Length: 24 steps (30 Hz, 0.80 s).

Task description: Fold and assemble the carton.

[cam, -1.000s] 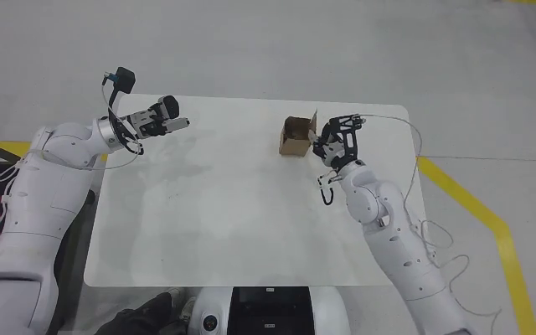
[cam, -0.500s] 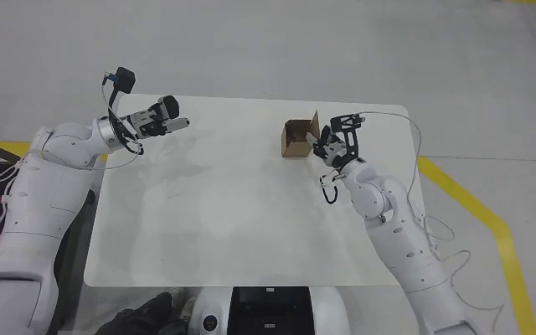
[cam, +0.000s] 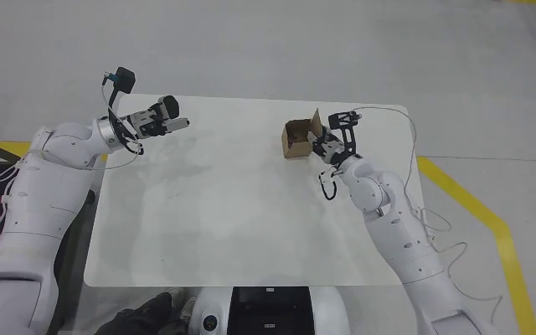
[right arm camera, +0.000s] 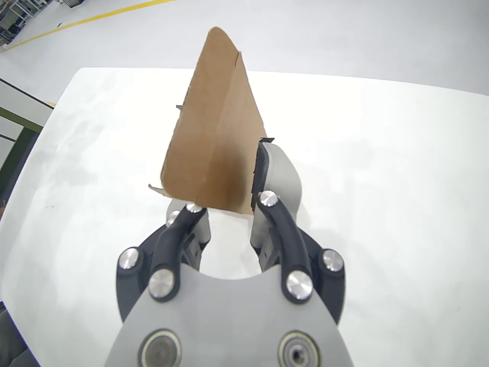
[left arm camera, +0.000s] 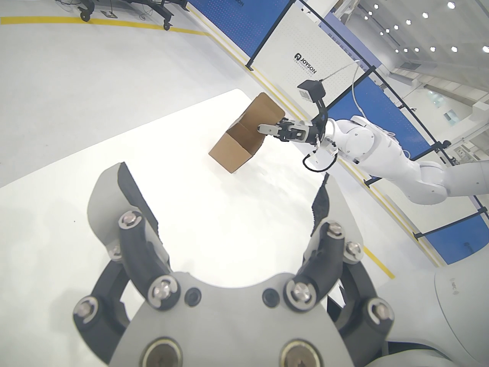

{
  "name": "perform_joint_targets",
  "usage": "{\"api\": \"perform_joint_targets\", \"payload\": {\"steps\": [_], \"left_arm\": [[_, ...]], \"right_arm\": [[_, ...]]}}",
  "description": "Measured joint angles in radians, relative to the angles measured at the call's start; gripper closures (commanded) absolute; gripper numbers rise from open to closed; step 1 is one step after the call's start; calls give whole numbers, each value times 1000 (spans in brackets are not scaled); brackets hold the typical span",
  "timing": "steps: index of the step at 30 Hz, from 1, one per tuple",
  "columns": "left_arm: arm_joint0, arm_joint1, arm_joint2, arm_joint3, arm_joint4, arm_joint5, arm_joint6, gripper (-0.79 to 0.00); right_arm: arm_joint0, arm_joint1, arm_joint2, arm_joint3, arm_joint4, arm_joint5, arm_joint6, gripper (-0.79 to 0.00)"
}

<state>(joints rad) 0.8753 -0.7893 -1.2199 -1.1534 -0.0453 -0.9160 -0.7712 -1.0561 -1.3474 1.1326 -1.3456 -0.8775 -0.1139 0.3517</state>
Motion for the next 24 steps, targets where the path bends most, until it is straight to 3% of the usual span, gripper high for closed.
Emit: {"api": "perform_joint_targets", "payload": {"steps": [4, 15, 24], "left_arm": [[0, 0, 0, 0, 0, 0, 0, -785], [0, 0, 0, 0, 0, 0, 0, -785], [0, 0, 0, 0, 0, 0, 0, -785]], "right_arm": [[-10, -1, 9, -13, 50, -36, -15, 0], [-184, 16, 117, -223, 436, -254, 24, 0], [-300, 30, 159, -319, 606, -258, 93, 0]]}}
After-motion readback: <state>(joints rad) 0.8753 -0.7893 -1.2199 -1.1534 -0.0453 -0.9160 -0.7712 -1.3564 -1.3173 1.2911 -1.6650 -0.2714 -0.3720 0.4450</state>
